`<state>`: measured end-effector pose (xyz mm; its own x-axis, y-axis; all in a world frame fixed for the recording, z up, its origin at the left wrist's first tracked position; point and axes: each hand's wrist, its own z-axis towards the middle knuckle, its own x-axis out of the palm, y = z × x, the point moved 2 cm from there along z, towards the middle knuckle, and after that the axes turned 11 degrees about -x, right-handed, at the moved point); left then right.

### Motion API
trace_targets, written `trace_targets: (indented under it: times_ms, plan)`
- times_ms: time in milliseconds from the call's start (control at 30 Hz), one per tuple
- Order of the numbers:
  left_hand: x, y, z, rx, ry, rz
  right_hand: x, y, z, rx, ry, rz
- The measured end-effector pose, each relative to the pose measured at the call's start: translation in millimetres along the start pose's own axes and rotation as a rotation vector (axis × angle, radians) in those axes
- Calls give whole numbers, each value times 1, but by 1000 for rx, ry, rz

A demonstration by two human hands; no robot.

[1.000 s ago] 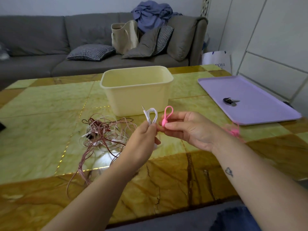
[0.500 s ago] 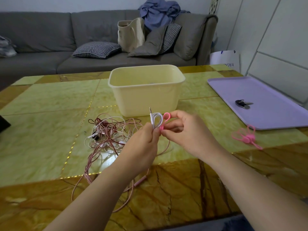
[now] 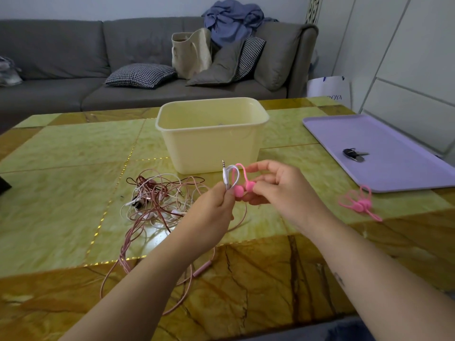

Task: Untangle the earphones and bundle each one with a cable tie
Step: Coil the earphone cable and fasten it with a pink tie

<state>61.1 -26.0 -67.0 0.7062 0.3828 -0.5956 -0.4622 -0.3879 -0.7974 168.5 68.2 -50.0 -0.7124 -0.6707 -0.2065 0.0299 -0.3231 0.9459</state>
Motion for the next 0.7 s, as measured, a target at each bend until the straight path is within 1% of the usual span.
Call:
trace_targets:
  times_ms: [100, 167, 233, 333, 433, 467, 500, 567, 633, 700]
  plan:
    - [-2, -2, -2, -19, 122, -70, -3, 0, 0, 183, 79, 249]
    - [-4, -2, -5, -19, 197, -87, -6, -2, -1, 262, 181, 292]
    - [-7, -3, -7, -41, 252, -163, -12, -4, -2, 305, 251, 273]
    - [-9, 3, -4, -146, 239, -304, -27, -4, 0, 313, 203, 310]
    - [-6, 7, 0, -270, 273, -508, -41, 1, 2, 228, 75, 329]
    - [-4, 6, 0, -303, 307, -566, -43, 3, 1, 167, 24, 273]
    - [-1, 4, 0, -329, 344, -608, -42, 6, 1, 95, -19, 166]
    - [7, -1, -3, -374, 414, -660, -32, 14, -4, -42, -53, -120]
    - [15, -4, -6, -405, 459, -688, -14, 20, -10, -144, 33, -323]
    - [20, -7, -9, -410, 473, -689, 2, 18, -15, -172, 183, -470]
